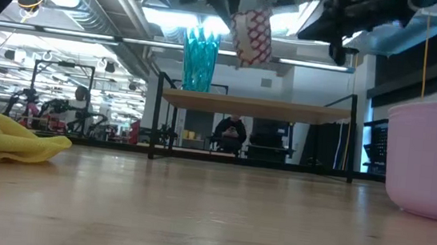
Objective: Stack small to large cups/mugs on shelf
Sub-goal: Put the red cup on the shelf
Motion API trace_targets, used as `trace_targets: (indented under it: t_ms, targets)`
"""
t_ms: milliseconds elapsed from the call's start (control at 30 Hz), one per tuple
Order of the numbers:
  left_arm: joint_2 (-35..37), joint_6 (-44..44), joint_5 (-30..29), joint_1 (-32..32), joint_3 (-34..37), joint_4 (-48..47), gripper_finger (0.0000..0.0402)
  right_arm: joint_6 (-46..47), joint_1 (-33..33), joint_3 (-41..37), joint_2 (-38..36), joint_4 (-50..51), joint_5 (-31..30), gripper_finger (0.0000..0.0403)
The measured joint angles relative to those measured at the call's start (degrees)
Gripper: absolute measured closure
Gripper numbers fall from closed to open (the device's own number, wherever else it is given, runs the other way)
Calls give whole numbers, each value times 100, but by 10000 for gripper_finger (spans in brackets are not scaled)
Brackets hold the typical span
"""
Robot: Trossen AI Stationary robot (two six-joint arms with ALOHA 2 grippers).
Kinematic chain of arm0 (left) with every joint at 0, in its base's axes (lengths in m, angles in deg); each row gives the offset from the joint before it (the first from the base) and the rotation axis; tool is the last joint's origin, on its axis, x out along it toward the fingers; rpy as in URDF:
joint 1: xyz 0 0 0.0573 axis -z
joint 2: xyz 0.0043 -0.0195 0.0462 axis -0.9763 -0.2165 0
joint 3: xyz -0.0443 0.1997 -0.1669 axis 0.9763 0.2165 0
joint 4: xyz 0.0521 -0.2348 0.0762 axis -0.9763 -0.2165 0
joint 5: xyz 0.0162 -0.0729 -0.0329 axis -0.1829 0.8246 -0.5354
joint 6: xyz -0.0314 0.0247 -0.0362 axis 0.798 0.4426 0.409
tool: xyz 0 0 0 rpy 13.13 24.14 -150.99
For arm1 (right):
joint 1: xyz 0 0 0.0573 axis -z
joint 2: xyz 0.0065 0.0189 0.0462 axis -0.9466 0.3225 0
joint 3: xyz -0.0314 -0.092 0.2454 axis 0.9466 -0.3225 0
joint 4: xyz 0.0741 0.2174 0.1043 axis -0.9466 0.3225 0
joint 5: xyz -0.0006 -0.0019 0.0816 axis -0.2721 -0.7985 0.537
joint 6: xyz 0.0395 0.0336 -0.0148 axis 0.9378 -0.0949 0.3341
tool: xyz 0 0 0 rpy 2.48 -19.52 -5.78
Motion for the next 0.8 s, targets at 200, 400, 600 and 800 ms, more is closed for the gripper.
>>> trace_targets:
  t_ms: [200, 400, 600, 800]
  targets:
    - [1, 4, 71, -165, -8, 121, 388, 926, 587, 0, 724, -902, 675, 401]
    - [1, -42, 129, -369, -8, 153, 388, 1258, 834, 0, 1476, -1464, 916, 402]
    - [-86, -95, 303, -459, 0, 181, 388, 1659, 950, 564, 1960, -2182, 1254, 402]
    - [-78, -92, 288, -563, -6, 193, 388, 1362, 953, 1487, 2503, -1664, 1222, 402]
